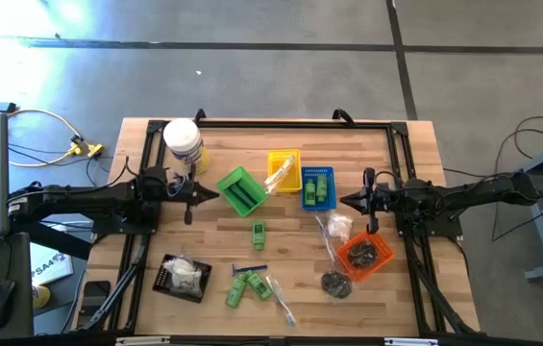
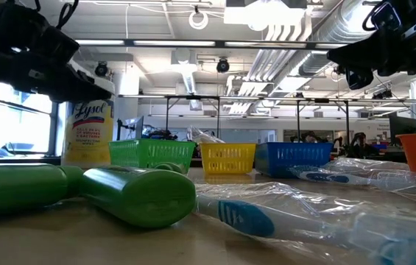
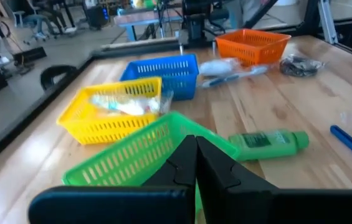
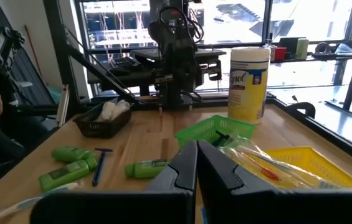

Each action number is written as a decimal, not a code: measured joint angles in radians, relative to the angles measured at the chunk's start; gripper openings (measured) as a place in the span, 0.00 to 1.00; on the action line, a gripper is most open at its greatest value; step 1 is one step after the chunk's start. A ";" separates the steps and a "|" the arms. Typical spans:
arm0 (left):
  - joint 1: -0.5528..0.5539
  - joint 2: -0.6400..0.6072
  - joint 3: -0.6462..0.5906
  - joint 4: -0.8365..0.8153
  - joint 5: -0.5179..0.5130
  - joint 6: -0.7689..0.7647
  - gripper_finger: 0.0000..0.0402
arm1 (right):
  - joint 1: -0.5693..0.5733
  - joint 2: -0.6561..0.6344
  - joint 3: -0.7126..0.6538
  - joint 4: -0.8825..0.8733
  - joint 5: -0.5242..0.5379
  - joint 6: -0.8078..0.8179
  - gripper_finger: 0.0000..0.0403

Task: Pick & Place Travel size toiletries
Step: Put the black hairbrush into the orange basket

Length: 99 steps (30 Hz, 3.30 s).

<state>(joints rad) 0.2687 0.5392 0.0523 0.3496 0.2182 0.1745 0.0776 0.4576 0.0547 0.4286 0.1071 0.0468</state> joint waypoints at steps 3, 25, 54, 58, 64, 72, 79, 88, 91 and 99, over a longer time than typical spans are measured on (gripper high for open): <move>0.000 -0.001 0.023 0.007 0.012 0.000 0.00 | 0.000 0.000 0.000 -0.001 -0.001 0.017 0.01; 0.000 0.000 0.030 0.015 0.021 0.101 0.00 | 0.099 0.052 0.088 -0.012 0.022 0.083 0.01; 0.000 0.000 0.031 -0.008 -0.083 -0.082 0.00 | 0.633 1.149 1.097 -1.059 0.088 0.607 0.03; 0.000 0.000 0.031 -0.008 -0.083 -0.081 0.00 | 0.662 1.243 1.151 -1.066 0.031 0.694 0.14; 0.000 0.000 0.031 0.008 -0.082 -0.101 0.00 | 0.686 1.337 1.211 -1.128 0.047 0.842 0.40; 0.000 0.000 0.031 0.015 -0.082 -0.105 0.00 | 0.741 1.403 1.217 -1.108 0.110 0.904 0.53; 0.000 0.000 0.031 0.014 -0.079 -0.127 0.00 | 0.779 1.465 1.217 -1.106 0.148 0.942 0.50; 0.000 0.000 0.031 0.014 -0.079 -0.134 0.00 | 0.787 1.525 1.218 -1.113 0.165 0.952 0.46; -0.001 0.000 0.031 0.006 -0.080 -0.145 0.00 | 0.788 1.544 1.222 -1.122 0.175 0.955 0.45; 0.000 0.000 0.031 -0.002 -0.080 -0.154 0.00 | 0.789 1.557 1.221 -1.124 0.215 0.956 0.31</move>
<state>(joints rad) 0.2684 0.5392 0.0834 0.3475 0.1383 0.0208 0.8668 2.0148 1.2754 -0.6953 0.3218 1.0027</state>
